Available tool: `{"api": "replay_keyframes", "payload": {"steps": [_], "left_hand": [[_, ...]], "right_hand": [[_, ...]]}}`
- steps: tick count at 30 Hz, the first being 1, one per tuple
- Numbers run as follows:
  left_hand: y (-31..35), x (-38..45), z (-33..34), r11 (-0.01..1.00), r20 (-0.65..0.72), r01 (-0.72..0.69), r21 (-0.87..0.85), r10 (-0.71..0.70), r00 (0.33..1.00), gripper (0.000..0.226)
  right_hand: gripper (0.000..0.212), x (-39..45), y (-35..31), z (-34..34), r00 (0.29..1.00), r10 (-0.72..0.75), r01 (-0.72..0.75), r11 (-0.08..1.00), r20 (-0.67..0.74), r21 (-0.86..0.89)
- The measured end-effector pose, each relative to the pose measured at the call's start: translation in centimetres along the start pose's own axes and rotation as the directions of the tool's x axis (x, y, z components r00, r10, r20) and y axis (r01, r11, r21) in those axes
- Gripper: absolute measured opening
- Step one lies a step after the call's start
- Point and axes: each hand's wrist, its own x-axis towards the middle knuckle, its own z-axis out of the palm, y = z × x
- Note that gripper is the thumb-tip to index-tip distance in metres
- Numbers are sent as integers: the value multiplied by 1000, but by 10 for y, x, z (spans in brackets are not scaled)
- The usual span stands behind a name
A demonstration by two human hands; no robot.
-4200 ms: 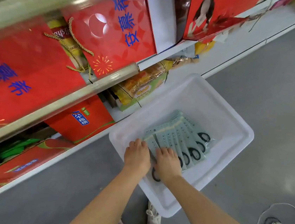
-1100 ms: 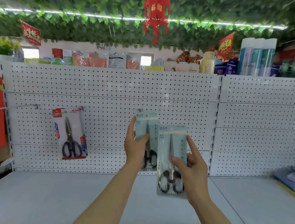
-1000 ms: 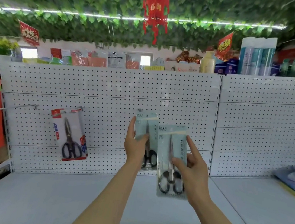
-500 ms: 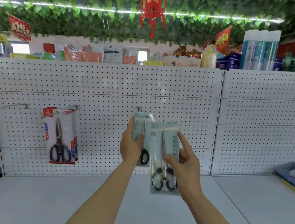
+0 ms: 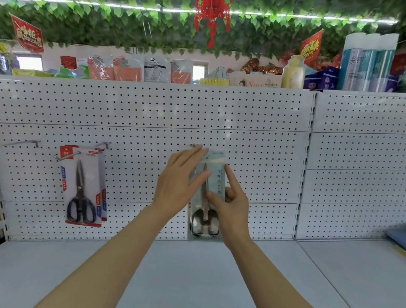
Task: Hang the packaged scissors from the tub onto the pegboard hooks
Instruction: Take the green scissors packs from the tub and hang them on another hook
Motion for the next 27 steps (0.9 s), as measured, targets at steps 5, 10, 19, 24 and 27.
{"api": "replay_keyframes", "payload": {"steps": [5, 10, 19, 24, 27], "left_hand": [[-4, 8, 12, 995, -13, -15, 100, 17, 1000, 62], [-7, 16, 21, 991, 55, 29, 128, -36, 998, 66], [-22, 28, 33, 983, 129, 65, 169, -87, 988, 70], [-20, 26, 31, 980, 172, 45, 192, -79, 982, 77], [-16, 18, 26, 977, 164, 53, 208, -88, 982, 85]], "right_hand": [[72, 7, 11, 0, 999, 27, -26, 998, -22, 52], [71, 12, 25, 2, 998, 45, -43, 998, -36, 51], [70, 39, 40, 3, 1000, 1, -5, 985, -25, -175], [66, 40, 40, -9, 999, -44, 50, 936, 22, -349], [66, 30, 34, -22, 996, -90, 90, 848, 27, -522]]}}
